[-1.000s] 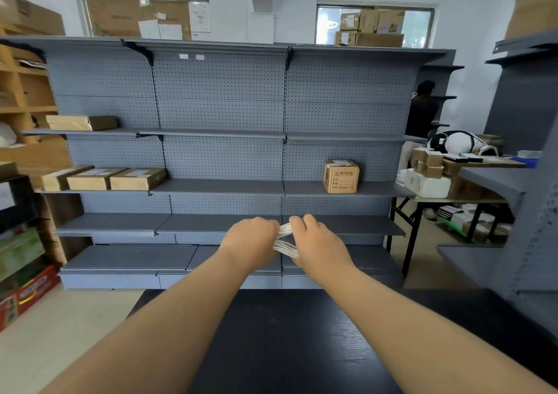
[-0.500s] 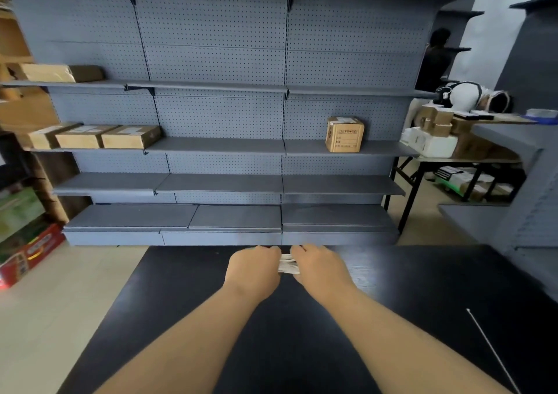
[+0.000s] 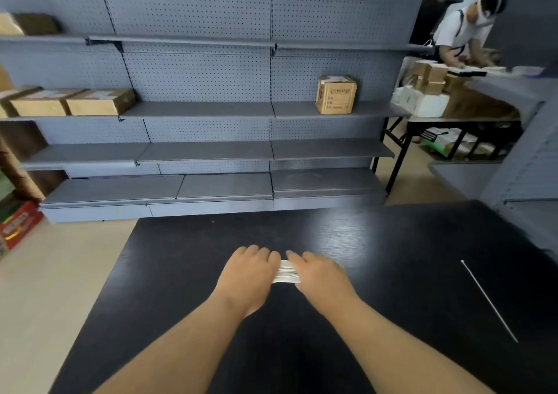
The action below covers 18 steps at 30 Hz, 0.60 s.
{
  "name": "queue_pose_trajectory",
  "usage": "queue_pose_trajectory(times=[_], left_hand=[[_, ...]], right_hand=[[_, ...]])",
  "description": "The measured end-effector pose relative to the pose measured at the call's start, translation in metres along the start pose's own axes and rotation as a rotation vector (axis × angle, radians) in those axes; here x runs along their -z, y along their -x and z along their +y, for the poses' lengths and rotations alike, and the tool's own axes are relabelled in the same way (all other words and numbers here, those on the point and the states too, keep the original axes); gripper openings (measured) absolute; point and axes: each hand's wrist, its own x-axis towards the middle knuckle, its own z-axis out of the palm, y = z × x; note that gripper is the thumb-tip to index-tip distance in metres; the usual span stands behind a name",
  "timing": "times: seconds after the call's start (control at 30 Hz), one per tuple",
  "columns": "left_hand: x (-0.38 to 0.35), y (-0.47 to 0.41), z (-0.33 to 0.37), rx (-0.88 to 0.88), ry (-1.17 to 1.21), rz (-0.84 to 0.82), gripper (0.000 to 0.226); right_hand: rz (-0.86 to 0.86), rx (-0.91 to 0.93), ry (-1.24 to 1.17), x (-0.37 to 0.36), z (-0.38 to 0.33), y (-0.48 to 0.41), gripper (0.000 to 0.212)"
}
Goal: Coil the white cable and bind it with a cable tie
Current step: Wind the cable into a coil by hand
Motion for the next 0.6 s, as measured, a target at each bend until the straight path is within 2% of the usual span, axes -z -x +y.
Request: queue_pose_trajectory(times=[0.07,0.17,0.3,0.37,0.4,0.47,0.6], left_hand=[[-0.005,0.004,0.0,-0.007,-0.02,0.0,0.039],[-0.009,0.007,0.003,0.011,-0.017,-0.016,0.039],[-0.008,0.01,0.016,0.129,0.088,-0.085,0.033],[-0.01,0.009,0.023,0.148,0.139,-0.095,0.028],[-0.011,0.009,0.026,0.131,0.148,-0.085,0.026],[-0.011,0.011,0.03,0.062,0.14,-0.051,0.023],[-0.021,0.011,0.031,-0.093,0.106,-0.052,0.022]], right_hand=[[-0.005,-0.006,0.005,-0.007,-0.003,0.005,0.071],[-0.035,-0.049,0.017,-0.002,-0.008,0.01,0.049],[0.039,-0.059,0.021,-0.015,-0.007,0.019,0.047],[0.008,-0.07,-0.029,-0.017,-0.006,0.024,0.033],[-0.012,-0.092,-0.067,-0.018,-0.005,0.028,0.029],[-0.057,-0.104,-0.05,-0.016,-0.002,0.034,0.033],[-0.011,-0.082,-0.02,-0.006,0.004,0.046,0.029]])
